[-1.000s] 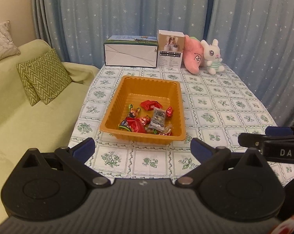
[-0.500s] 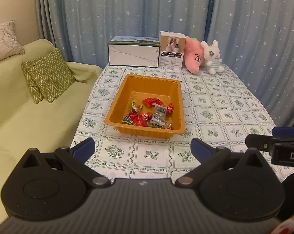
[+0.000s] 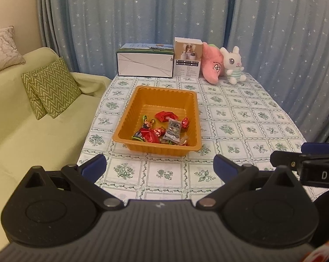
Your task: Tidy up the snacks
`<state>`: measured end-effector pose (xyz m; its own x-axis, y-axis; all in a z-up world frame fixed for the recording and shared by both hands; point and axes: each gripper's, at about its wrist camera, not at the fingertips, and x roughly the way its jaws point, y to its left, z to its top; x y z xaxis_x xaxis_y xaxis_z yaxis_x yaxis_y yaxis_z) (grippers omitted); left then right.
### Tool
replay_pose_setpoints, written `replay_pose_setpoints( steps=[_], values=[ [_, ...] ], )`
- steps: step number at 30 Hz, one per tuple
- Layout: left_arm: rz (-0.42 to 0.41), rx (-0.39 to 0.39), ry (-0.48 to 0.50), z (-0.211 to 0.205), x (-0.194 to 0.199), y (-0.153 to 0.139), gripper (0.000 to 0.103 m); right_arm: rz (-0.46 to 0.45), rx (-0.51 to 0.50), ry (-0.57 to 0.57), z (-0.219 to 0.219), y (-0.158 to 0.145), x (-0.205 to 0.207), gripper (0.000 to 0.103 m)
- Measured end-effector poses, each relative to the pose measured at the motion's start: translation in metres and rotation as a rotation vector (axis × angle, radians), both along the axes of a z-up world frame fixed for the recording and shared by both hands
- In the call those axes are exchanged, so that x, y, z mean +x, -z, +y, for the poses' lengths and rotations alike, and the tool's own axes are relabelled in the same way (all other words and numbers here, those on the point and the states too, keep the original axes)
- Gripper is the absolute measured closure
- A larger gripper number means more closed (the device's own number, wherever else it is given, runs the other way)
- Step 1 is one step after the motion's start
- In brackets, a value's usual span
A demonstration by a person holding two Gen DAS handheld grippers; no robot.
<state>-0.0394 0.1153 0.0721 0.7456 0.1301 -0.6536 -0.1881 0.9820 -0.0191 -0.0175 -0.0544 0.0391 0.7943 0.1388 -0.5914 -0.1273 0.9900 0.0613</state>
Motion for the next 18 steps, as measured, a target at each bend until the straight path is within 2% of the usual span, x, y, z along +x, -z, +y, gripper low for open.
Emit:
replay_pose_setpoints(
  steps=[18],
  values=[
    [-0.006, -0.003, 0.004, -0.0001, 0.0014, -0.0017, 0.0, -0.002, 0.001, -0.002, -0.0003, 0.0006, 0.0022, 0.024]
  ],
)
